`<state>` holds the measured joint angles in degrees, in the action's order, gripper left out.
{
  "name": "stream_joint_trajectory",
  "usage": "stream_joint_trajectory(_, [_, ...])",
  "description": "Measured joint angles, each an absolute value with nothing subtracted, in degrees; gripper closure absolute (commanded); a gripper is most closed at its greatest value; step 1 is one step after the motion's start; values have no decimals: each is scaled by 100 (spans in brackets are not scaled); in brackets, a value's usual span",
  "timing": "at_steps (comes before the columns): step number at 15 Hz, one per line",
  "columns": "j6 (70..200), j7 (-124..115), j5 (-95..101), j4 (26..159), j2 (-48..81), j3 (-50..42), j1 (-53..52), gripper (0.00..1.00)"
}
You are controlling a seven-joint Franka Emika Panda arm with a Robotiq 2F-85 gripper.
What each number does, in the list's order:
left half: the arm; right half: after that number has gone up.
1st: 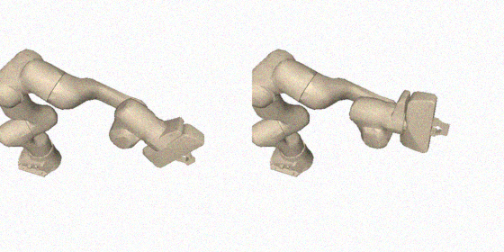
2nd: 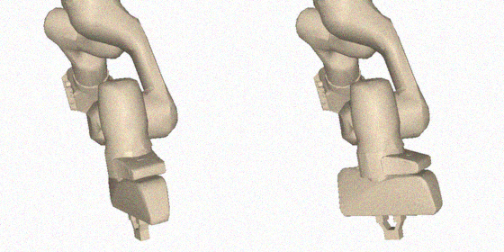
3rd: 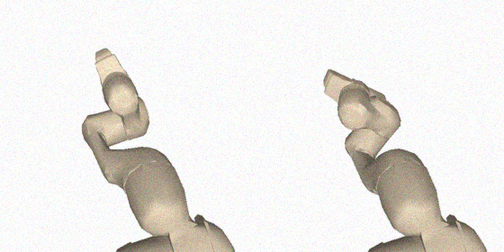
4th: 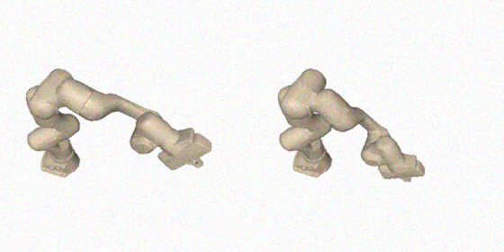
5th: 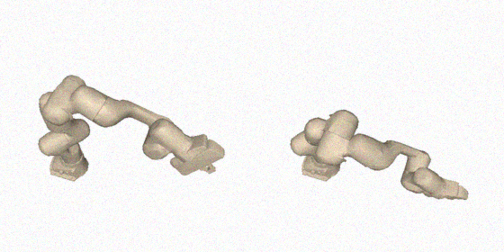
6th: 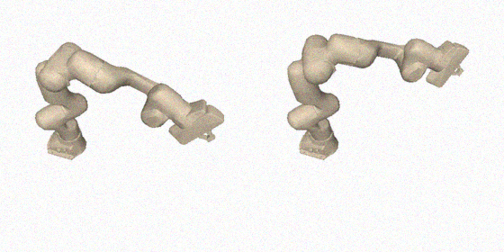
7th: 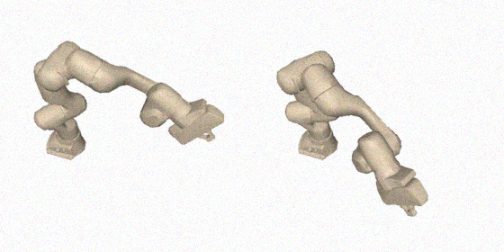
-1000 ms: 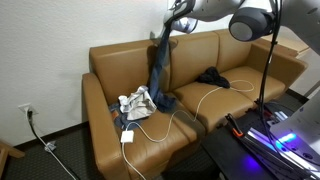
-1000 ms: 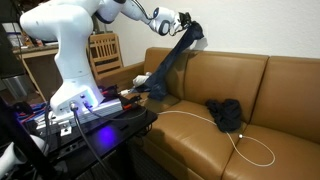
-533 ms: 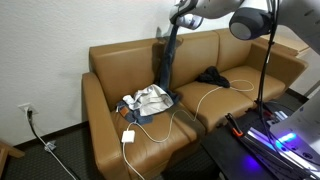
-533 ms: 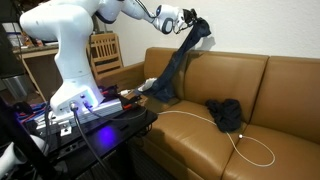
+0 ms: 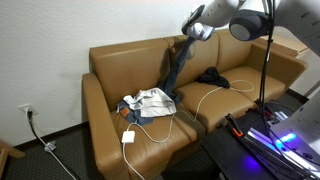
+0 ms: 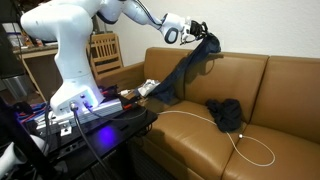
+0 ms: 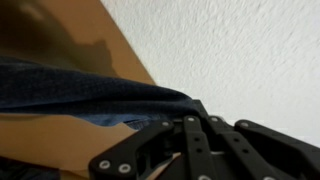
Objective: Move the black clothing and the jean trousers to the right
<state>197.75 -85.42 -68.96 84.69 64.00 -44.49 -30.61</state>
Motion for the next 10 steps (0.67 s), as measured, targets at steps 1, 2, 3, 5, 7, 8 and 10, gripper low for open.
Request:
stream_joint_trajectory(1, [19775, -8742, -6989, 8589, 6444, -4381, -2962, 99])
stream_joint_trajectory(2, [19775, -8964, -7084, 8660, 6528, -4299, -2849, 99])
stream_joint_trajectory(3, [19775, -9189, -7174, 8692, 6637, -4200, -2727, 99])
stream_joint_trajectory(5, [19777, -9718, -7337, 8696, 6947, -3998, -2478, 99])
stream_joint_trajectory(7, [19776, -10311, -7477, 8683, 7308, -3832, -2249, 99])
stream_joint_trajectory(8, [19777, -10602, -7537, 8664, 7480, -3746, -2134, 99])
stream_joint_trajectory(10, [19777, -11139, -7682, 8581, 7816, -3568, -1914, 99])
